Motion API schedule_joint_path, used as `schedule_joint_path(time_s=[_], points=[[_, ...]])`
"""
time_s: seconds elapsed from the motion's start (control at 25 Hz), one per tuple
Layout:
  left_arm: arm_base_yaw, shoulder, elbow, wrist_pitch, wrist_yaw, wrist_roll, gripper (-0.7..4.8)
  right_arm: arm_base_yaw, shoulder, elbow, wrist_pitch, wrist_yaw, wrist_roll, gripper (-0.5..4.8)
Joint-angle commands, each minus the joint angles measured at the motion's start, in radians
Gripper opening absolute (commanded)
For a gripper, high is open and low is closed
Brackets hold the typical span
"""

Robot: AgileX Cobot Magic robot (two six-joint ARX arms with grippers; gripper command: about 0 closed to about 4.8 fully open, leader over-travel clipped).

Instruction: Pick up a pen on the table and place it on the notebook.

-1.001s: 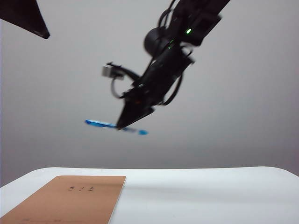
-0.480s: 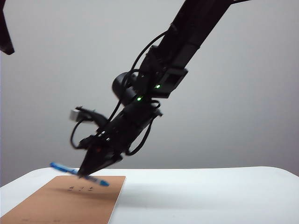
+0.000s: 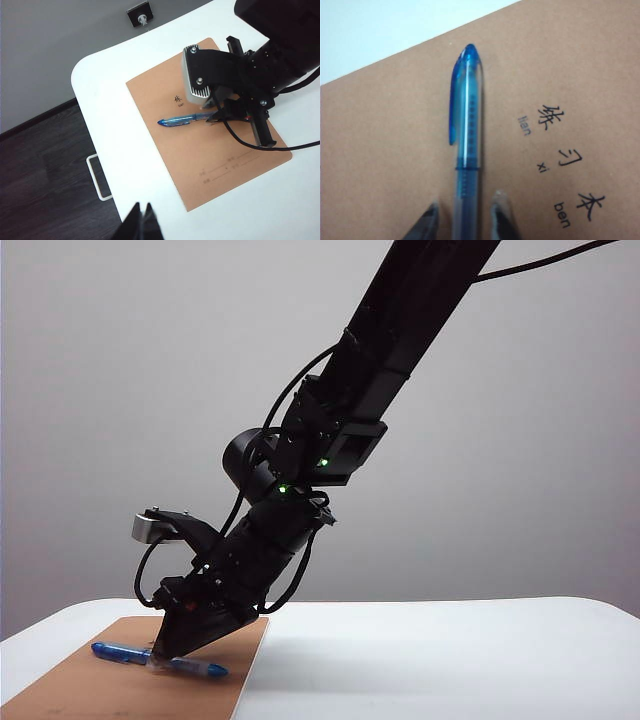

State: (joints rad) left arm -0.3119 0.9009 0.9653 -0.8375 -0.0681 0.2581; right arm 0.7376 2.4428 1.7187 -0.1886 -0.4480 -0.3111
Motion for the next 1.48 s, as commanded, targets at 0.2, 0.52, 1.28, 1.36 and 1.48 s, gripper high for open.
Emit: schedule_joint_path(time_s=[0.2, 0.52, 1.28, 1.36, 1.48], points=[[0.000, -0.006, 0.004, -0.029, 0.003, 0.004, -0.06, 0.003, -0.017, 0.005, 0.003, -0.062, 0.027, 3.40], [0.000, -0.145, 0.004, -0.004, -0.037, 0.004, -0.05, -0.049, -0.299, 0.005, -0.104, -0.051, 0.043, 0.66], [0.001, -0.571, -0.072, 0.129, -0.105, -0.117, -0.05, -0.378, -1.342, -0.410, 0.021, 0.324, 0.098, -0.06], [0.001, -0.628, -0.130, 0.151, -0.151, -0.144, -0.06, -0.419, -1.470, -0.563, 0.099, 0.324, 0.159, -0.06], [0.000, -0.691, -0.220, 0.211, -0.195, -0.163, -0.05, -0.443, -1.646, -0.771, 0.171, 0.349, 0.180, -0.06]])
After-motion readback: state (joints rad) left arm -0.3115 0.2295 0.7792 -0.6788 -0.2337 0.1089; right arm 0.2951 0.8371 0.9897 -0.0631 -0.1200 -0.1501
